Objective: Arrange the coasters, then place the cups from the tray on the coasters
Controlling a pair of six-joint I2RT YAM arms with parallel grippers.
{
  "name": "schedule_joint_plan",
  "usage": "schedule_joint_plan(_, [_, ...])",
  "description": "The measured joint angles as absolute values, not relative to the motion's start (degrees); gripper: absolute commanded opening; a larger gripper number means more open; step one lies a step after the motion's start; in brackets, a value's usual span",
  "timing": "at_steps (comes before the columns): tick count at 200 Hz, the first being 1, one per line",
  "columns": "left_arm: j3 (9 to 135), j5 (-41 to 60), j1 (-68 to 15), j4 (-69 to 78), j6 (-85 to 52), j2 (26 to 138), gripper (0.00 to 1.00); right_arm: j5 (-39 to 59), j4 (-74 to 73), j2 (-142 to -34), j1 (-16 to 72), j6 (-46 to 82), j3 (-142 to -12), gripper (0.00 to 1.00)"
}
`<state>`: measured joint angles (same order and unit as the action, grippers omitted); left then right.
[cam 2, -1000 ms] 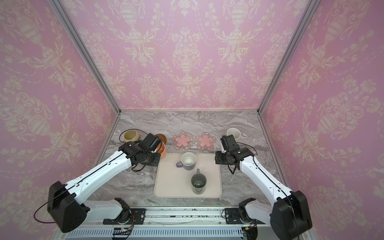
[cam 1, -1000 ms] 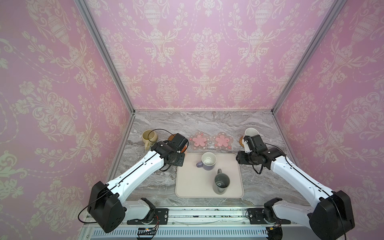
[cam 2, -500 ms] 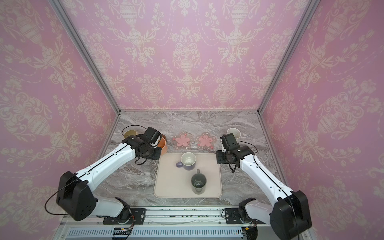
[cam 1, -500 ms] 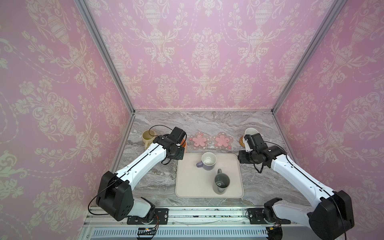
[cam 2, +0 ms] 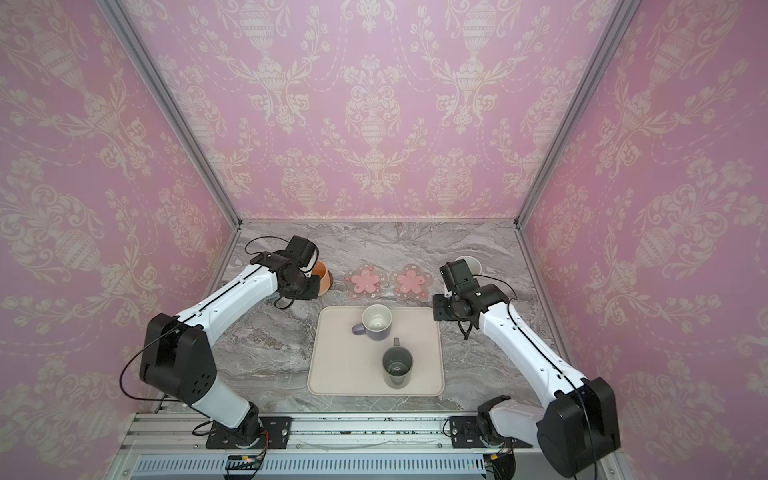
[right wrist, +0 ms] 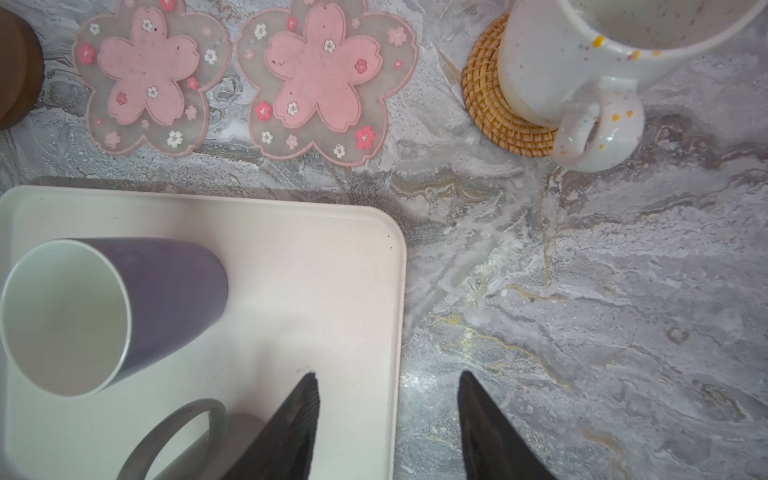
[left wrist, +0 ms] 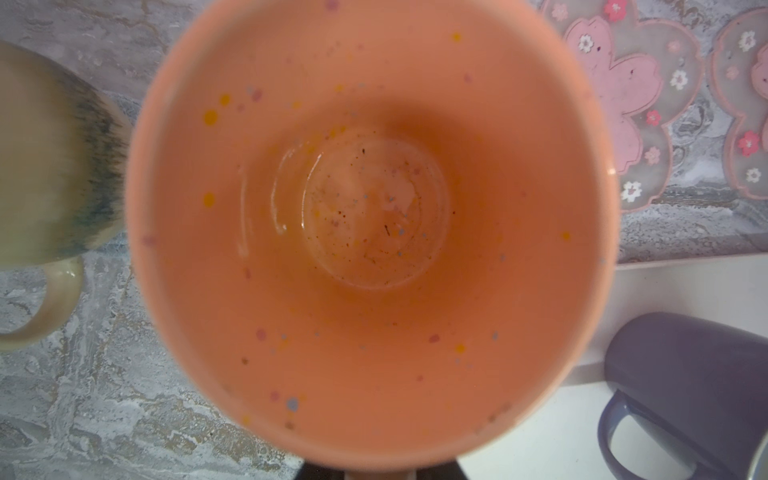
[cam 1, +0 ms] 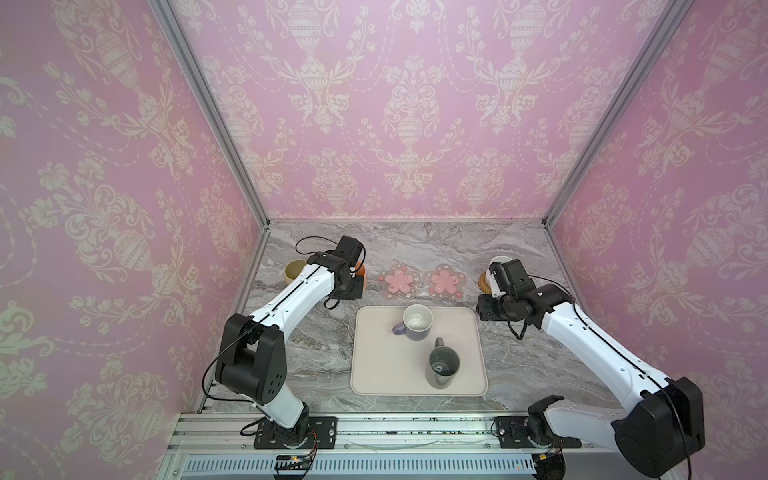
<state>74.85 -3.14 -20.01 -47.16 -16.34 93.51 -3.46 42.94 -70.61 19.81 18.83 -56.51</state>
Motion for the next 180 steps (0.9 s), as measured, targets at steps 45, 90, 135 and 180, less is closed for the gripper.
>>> schedule_joint_plan(45, [77.8, -3.2, -18.5, -45.9, -15.9, 98.0, 0.0, -3.9, 43.3, -70.7, 19.8, 18.4, -56.6, 0.56])
schedule_joint_plan(90, [78.7, -3.4, -17.2, -44.6, -15.9, 101.0, 0.0, -4.5, 43.8, -70.7, 19.8, 18.2, -56.6, 0.56])
schedule_joint_plan(135, [80.0, -3.4, -16.6, -43.9, -15.9, 102.5, 0.0, -4.5, 43.9, -71.8, 19.8, 18.0, -56.6, 0.56])
schedule_joint_plan(180, [80.0, -3.6, -16.3, -43.7, -15.9, 103.0, 0.0, -4.5, 43.9, -72.2, 19.8, 18.0, -56.6, 0.56])
